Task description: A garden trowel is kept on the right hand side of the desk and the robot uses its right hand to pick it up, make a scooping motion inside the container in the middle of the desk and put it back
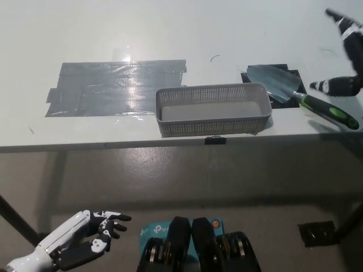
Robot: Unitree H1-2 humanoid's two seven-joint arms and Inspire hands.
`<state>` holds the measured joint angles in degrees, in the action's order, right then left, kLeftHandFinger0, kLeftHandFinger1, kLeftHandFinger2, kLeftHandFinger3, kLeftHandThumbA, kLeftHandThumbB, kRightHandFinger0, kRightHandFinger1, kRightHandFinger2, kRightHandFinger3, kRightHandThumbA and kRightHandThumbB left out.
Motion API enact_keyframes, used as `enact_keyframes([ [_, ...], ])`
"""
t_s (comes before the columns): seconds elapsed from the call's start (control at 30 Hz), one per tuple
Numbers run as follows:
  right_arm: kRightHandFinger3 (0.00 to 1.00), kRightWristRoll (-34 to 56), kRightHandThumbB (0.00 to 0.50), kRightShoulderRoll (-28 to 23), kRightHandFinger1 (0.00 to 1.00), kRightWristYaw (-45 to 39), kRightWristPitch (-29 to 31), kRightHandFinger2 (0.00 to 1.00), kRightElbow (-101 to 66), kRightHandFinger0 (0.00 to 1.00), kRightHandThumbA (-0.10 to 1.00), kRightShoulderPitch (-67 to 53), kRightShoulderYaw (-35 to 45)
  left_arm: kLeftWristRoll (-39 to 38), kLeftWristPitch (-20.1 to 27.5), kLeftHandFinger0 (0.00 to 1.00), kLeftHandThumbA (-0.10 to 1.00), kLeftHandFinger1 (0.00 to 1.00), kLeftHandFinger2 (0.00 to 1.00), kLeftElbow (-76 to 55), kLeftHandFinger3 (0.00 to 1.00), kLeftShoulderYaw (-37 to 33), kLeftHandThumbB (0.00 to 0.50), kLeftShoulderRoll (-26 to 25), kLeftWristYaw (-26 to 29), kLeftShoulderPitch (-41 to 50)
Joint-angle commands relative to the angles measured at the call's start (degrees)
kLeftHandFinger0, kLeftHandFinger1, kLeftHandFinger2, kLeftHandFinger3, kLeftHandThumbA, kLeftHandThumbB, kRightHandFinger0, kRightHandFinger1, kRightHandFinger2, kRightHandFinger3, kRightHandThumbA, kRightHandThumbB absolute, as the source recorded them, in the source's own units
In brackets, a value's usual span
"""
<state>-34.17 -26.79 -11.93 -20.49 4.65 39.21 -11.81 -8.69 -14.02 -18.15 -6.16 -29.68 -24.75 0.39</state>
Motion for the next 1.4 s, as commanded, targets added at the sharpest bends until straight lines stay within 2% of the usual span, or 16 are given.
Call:
enact_keyframes([
  [0.0, 1.00, -0.82, 0.471, -0.19, 1.00, 0.12, 0.47, 1.00, 5.82, 1.00, 1.00, 5.45, -0.50, 0.22, -0.80, 0.75, 1.00, 0.75, 0.79, -2.65, 0.83, 0.62, 0.313, -0.89, -0.36, -0.64],
  [0.03, 1.00, -0.66, 0.480, -0.04, 1.00, 0.05, 0.69, 1.00, 8.17, 1.00, 1.00, 6.29, -0.77, -0.17, -1.03, 0.76, 1.00, 0.75, 0.79, -2.57, 0.83, 0.72, 0.293, -0.77, -0.42, -0.62],
  [0.2, 1.00, 1.42, 0.470, 0.17, 1.00, -0.51, 3.52, 1.00, 16.65, 1.00, 1.00, 8.27, -1.47, -0.05, -1.44, 0.76, 1.00, 0.75, 0.80, -3.07, 0.84, 0.55, 0.287, -0.62, -0.40, -0.11],
  [0.27, 1.00, 1.85, 0.464, 0.11, 1.00, -0.28, 4.85, 1.00, 19.95, 1.00, 1.00, 9.28, -1.70, -0.01, -1.05, 0.76, 1.00, 0.75, 0.79, -2.88, 0.83, 0.50, 0.310, -0.65, -0.55, -0.18],
  [0.37, 1.00, 2.37, 0.417, -0.17, 1.00, -0.07, 6.15, 1.00, 24.98, 1.00, 1.00, 11.20, -1.74, -0.12, -0.77, 0.77, 1.00, 0.76, 0.81, -2.51, 0.84, 0.42, 0.312, -0.68, -0.85, -0.29],
  [0.43, 1.00, 2.71, 0.403, -0.58, 1.00, -0.30, 6.87, 1.00, 26.30, 1.00, 0.97, 11.92, -1.68, -0.02, -0.98, 0.77, 1.00, 0.76, 0.81, -2.62, 0.84, 0.41, 0.301, -0.64, -0.82, -0.28],
  [0.53, 1.00, 3.03, 0.367, -1.17, 1.00, -0.67, 6.55, 1.00, 27.81, 1.00, 0.89, 12.57, -1.56, 0.17, -0.75, 0.77, 1.00, 0.77, 0.81, -2.35, 0.84, 0.15, 0.315, -0.83, -1.22, -0.32],
  [0.6, 1.00, 3.01, 0.368, -1.37, 1.00, -0.86, 7.22, 1.00, 28.69, 1.00, 0.89, 13.04, -1.94, 0.11, -0.63, 0.77, 1.00, 0.76, 0.81, -2.49, 0.84, 0.12, 0.319, -0.82, -1.30, -0.34],
  [0.77, 1.00, 3.20, 0.417, -0.91, 1.00, -1.00, 6.71, 1.00, 27.55, 1.00, 0.92, 12.20, -2.24, 0.13, -0.27, 0.77, 1.00, 0.76, 0.79, -1.89, 0.83, -0.34, 0.317, -0.52, -1.57, -1.10],
  [0.87, 1.00, 3.39, 0.388, -0.99, 1.00, -1.39, 6.58, 1.00, 27.72, 1.00, 0.89, 11.66, -2.48, 0.20, -0.80, 0.78, 1.00, 0.77, 0.80, -2.23, 0.83, -0.45, 0.324, -0.75, -1.56, -1.18],
  [0.9, 1.00, 3.82, 0.350, -1.11, 1.00, -1.39, 7.18, 1.00, 28.94, 1.00, 0.86, 11.26, -2.38, 0.12, -1.71, 0.80, 1.00, 0.78, 0.81, -2.58, 0.83, -0.45, 0.338, -0.85, -1.47, -1.17],
  [1.03, 1.00, 4.32, 0.367, -1.60, 1.00, -1.56, 8.16, 1.00, 30.57, 1.00, 0.87, 10.71, -2.33, -0.13, -0.97, 0.81, 1.00, 0.77, 0.81, -2.34, 0.82, -0.39, 0.313, -0.74, -1.66, -1.28],
  [1.13, 1.00, 4.59, 0.377, -2.18, 1.00, -1.25, 8.56, 1.00, 33.13, 1.00, 0.88, 10.10, -2.15, -0.03, -1.38, 0.81, 1.00, 0.78, 0.81, -2.18, 0.82, -0.50, 0.333, -0.67, -1.85, -1.74],
  [1.23, 1.00, 4.73, 0.373, -2.65, 1.00, -1.40, 8.78, 1.00, 33.22, 1.00, 0.88, 9.95, -2.36, -0.06, -1.27, 0.81, 1.00, 0.78, 0.81, -1.94, 0.82, -0.45, 0.324, -0.52, -2.03, -2.04],
  [1.33, 1.00, 4.92, 0.353, -2.98, 1.00, -1.35, 8.66, 1.00, 35.76, 1.00, 0.84, 9.77, -2.53, -0.45, -1.68, 0.81, 1.00, 0.78, 0.81, -2.03, 0.82, -0.33, 0.304, -0.46, -2.12, -2.14],
  [1.37, 1.00, 5.36, 0.347, -2.76, 1.00, -0.50, 8.70, 1.00, 37.77, 1.00, 0.78, 9.54, -2.08, -0.44, -1.62, 0.80, 1.00, 0.78, 0.81, -1.97, 0.82, -0.33, 0.305, -0.54, -2.18, -2.05],
])
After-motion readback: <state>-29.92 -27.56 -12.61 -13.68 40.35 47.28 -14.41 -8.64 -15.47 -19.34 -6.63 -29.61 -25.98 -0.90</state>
